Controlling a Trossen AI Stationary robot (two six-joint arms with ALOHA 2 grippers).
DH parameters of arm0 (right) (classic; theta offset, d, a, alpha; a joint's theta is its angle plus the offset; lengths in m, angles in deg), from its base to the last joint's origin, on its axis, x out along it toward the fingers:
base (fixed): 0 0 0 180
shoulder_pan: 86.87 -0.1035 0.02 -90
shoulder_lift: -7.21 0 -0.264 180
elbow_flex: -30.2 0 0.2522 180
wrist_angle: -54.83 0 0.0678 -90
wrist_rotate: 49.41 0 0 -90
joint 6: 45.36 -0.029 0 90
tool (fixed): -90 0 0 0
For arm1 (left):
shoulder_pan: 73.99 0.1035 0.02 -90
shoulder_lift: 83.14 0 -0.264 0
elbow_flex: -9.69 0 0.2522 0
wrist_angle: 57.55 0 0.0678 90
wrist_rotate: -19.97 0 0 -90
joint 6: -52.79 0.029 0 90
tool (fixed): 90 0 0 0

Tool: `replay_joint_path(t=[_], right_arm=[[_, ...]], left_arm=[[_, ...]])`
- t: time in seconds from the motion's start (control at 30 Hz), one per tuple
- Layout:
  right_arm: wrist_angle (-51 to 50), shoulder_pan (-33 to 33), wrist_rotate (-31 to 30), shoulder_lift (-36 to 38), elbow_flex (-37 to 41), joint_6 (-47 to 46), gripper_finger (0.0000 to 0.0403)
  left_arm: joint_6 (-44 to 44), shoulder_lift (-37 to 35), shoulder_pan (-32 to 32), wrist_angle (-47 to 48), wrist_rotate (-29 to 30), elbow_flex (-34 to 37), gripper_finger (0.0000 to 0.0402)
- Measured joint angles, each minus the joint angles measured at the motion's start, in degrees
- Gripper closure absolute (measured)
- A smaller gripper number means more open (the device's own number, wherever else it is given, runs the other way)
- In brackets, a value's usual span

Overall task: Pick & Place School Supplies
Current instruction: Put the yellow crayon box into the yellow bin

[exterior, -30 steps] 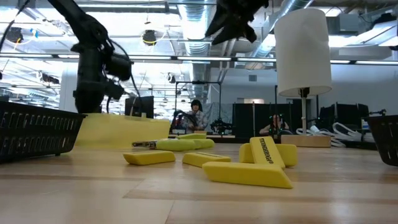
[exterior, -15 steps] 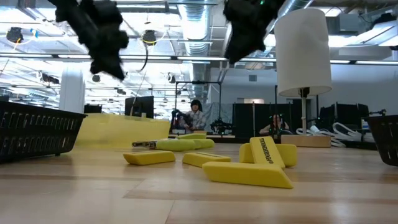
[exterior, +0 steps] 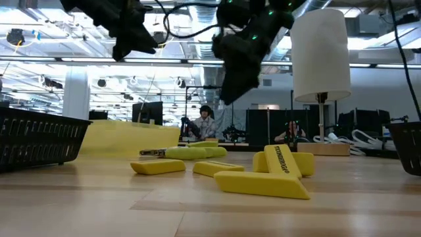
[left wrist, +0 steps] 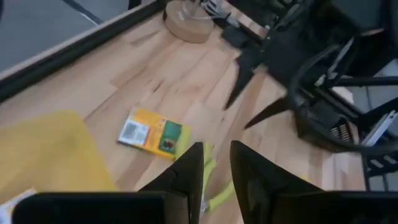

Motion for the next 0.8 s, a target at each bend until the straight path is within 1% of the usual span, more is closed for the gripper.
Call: replay_joint_path(t=[0.2, 0.43, 0.5, 0.63, 0.73, 0.8], right_arm=[[1.91, 0.0, 0.22, -3.54, -0.12, 0.08, 0.0209], [2.56, 0.39, -0.03, -3.65, -0.14, -0.09, 0.0222], [2.36, 0.66, -0.01, -3.65, -0.14, -1.23, 0.0227], [-1.28, 0.66, 0.95, -3.65, -0.14, -4.44, 0.0234], [-4.31, 0.35, -0.34, -3.63, -0.12, -8.69, 0.0238], [-3.42, 0.62, -0.28, -3.54, 1.27, -11.27, 0.0249]], left_arm=[[-2.49, 1.1, -1.94, -3.38, 0.22, 0.11, 0.0325], [-2.49, 1.76, -2.27, -4.5, 0.63, 0.09, 0.0325], [-2.21, 1.74, -2.27, -4.78, 0.64, 0.09, 0.0325], [-1.59, 1.66, -1.59, -4.43, 0.82, 0.09, 0.0325], [-0.95, 1.63, -0.64, -4.28, 1.0, 0.11, 0.0325], [-0.12, 1.63, -0.47, -4.3, 1.1, 0.13, 0.0325]])
